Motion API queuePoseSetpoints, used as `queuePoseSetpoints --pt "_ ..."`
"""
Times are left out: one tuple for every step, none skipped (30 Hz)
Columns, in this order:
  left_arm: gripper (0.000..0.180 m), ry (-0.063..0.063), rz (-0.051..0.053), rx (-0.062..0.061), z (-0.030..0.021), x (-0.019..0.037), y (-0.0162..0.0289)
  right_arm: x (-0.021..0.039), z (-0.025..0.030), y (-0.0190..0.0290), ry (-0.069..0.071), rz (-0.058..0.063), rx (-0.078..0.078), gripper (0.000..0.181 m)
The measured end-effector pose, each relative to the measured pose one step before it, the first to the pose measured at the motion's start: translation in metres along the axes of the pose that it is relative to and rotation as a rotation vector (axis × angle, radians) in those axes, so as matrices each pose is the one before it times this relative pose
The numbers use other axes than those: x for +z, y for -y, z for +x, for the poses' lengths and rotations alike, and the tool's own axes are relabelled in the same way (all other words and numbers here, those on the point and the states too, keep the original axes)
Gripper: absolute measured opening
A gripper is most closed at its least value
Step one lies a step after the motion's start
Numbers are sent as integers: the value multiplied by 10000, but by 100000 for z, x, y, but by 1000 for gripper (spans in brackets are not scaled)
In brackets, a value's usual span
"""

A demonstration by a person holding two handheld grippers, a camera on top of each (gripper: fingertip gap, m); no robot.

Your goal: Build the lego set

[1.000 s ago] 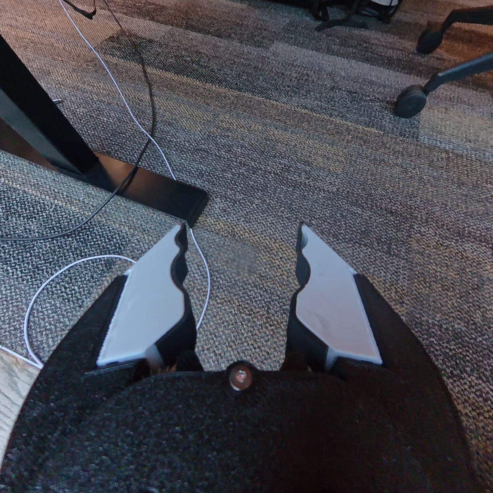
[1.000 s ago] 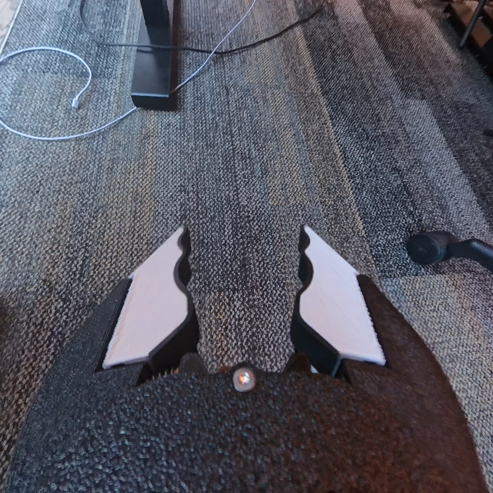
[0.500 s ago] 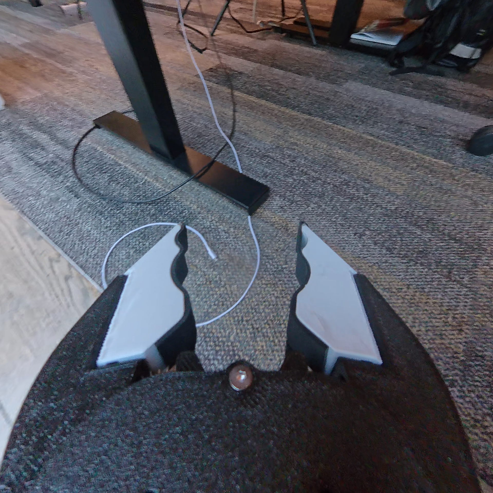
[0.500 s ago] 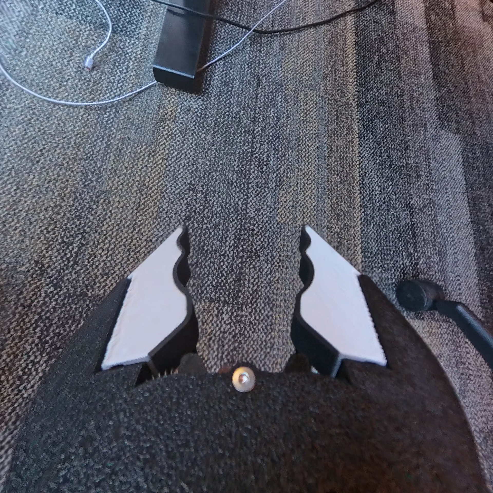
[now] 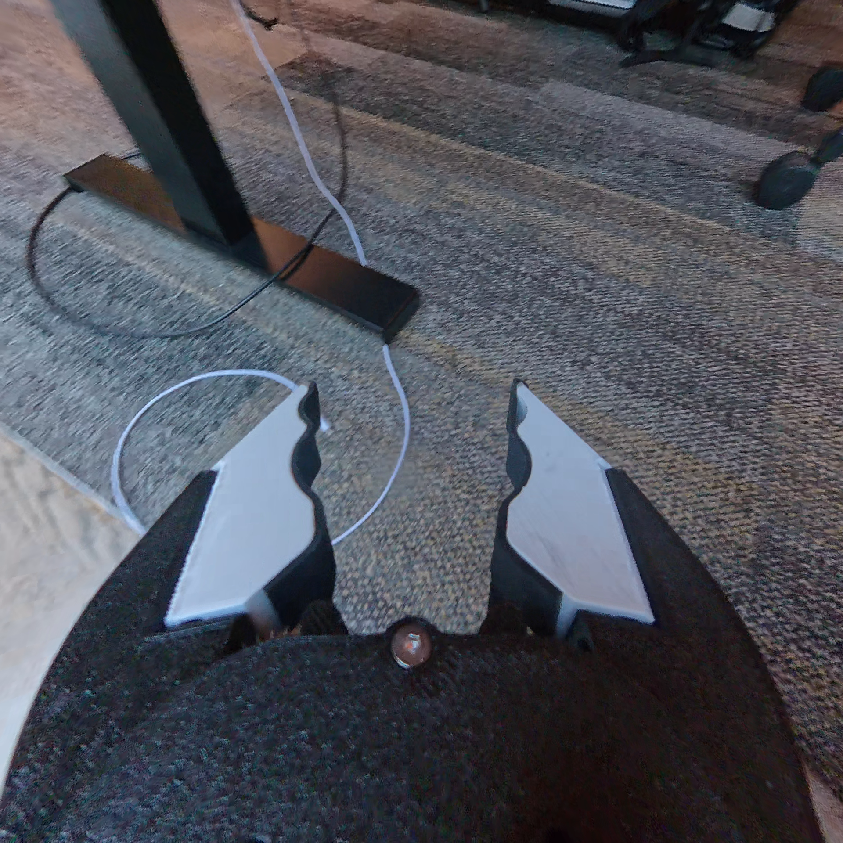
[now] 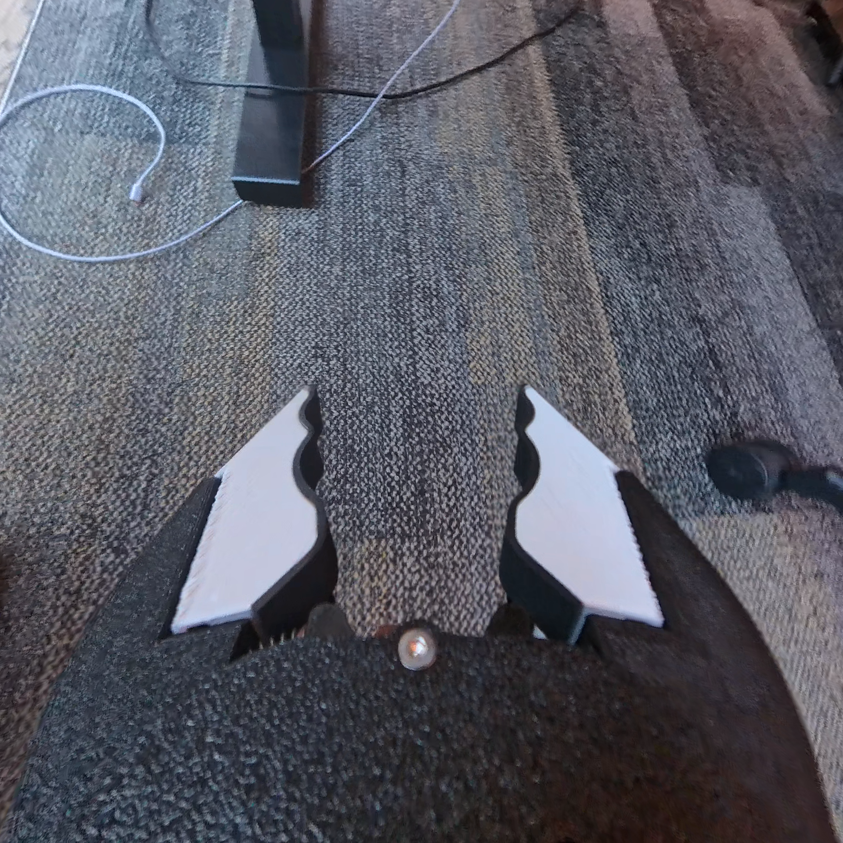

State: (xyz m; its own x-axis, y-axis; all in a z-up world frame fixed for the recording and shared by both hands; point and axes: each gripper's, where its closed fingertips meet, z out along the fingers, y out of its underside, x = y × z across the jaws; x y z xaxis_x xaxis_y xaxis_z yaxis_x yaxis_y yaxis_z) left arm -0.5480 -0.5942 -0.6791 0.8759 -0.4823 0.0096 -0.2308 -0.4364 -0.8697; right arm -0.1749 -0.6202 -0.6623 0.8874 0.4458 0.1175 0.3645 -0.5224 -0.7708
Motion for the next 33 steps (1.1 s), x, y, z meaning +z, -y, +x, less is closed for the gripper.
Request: queuePoseSetpoints --pt "82 -339 13 144 1105 883 690 -804 552 -459 -210 105 217 84" --pt "82 -363 13 182 1173 879 728 -826 596 -464 -236 99 123 84" --pt "82 -364 28 227 1192 865 786 -835 611 -506 -235 72 116 84" --pt "82 -348 49 264 1155 818 835 -835 651 -566 -228 62 152 84" --pt "82 -313 62 270 1067 804 840 -833 648 -602 -227 52 181 84" --pt "82 -269 72 227 949 800 793 -828 675 -654 -243 30 161 85" --pt "82 -240 76 143 879 796 736 -818 663 -681 -246 17 135 85" --pt "82 -222 71 64 825 766 640 -814 666 -714 -240 4 154 85" --pt "82 -224 54 27 855 724 535 -817 667 -724 -232 -3 189 85" --pt "82 -244 24 39 902 666 409 -802 702 -685 -224 -9 197 86" --pt "82 -259 -8 81 964 605 290 -798 761 -641 -245 -9 179 86" --pt "82 -252 -32 125 960 541 195 -801 838 -569 -266 7 164 86" --pt "82 -241 -47 132 937 488 133 -769 879 -512 -267 7 163 86" --pt "82 -218 -42 101 860 414 115 -725 911 -491 -268 -1 164 86" --pt "82 -180 -19 72 775 352 131 -675 920 -471 -276 6 163 86" --pt "82 -148 -12 58 692 312 130 -630 851 -560 -265 -5 158 86" --pt "82 -123 -24 49 611 260 101 -569 690 -665 -234 -24 184 86" --pt "82 -105 -34 45 560 200 83 -519 494 -798 -199 -47 190 86" --pt "82 -100 -42 59 519 132 50 -460 324 -864 -172 -48 223 86" --pt "82 -110 -60 82 504 42 20 -417 182 -928 -151 -47 250 86" --pt "83 -123 -78 105 481 -27 -11 -342 38 -985 -108 -71 245 86" --pt "83 -117 -96 122 428 -105 -58 -295 -9 -960 -102 -71 194 86" --pt "83 -94 -103 121 347 -159 -104 -228 -93 -925 -56 -83 130 86" --pt "83 -69 -105 99 260 -214 -136 -168 -112 -909 -35 -106 96 86" --pt "83 -53 -109 65 203 -221 -179 -160 -67 -820 -49 -85 98 86" --pt "83 -39 -109 38 164 -245 -207 -208 40 -702 -109 -43 137 86" --pt "83 -29 -106 22 139 -242 -203 -283 234 -558 -217 34 170 84" --pt "83 -28 -95 21 126 -237 -192 -306 283 -532 -227 26 189 83" --pt "83 -25 -87 30 134 -224 -166 -293 349 -549 -240 -3 188 83" --pt "83 -17 -71 39 117 -181 -113 -307 371 -513 -217 -5 165 83" --pt "83 -22 -55 34 132 -143 -74 -276 398 -516 -188 -31 138 82" --pt "83 -33 -45 19 148 -76 -19 -269 455 -480 -176 -45 122 82" --pt "83 -46 -18 12 185 -23 54 -261 440 -424 -123 -52 125 82"
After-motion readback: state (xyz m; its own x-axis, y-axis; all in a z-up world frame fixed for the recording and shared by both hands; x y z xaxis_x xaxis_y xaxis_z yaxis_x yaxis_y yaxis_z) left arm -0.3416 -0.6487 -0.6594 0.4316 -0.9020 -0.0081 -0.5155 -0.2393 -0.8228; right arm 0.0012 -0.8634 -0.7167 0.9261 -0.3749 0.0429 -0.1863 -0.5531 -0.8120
